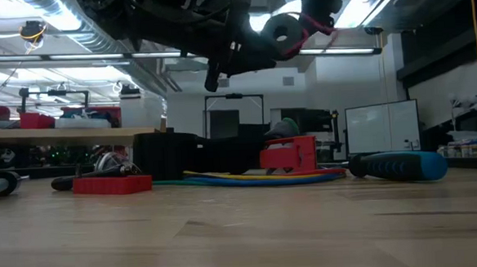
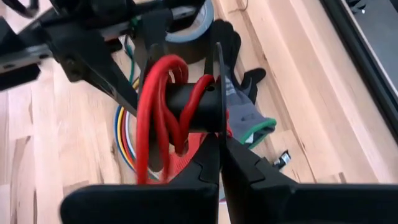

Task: Coil cords
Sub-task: Coil the red wire cable onto the black spool

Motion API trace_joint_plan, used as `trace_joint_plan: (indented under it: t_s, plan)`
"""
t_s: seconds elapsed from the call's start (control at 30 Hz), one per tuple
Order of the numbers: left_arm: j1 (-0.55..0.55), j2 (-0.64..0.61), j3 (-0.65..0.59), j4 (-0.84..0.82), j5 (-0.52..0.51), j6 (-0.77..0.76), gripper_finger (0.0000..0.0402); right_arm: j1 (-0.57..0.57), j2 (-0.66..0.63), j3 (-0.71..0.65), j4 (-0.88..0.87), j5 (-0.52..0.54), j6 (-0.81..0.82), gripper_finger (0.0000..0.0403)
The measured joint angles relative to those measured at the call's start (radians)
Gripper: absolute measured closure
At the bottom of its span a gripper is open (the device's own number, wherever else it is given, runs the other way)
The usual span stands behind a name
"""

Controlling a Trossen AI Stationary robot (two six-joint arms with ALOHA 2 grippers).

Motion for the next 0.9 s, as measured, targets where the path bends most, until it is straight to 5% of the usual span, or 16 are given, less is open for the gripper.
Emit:
trace_joint_plan:
  t_s: [0.9]
  plan:
    - [-0.055, -0.001, 0.000, -0.021, 0.057, 0.016, 0.0237, 0.000, 0.001, -0.001, 0.181, -0.078, -0.002, 0.0398]
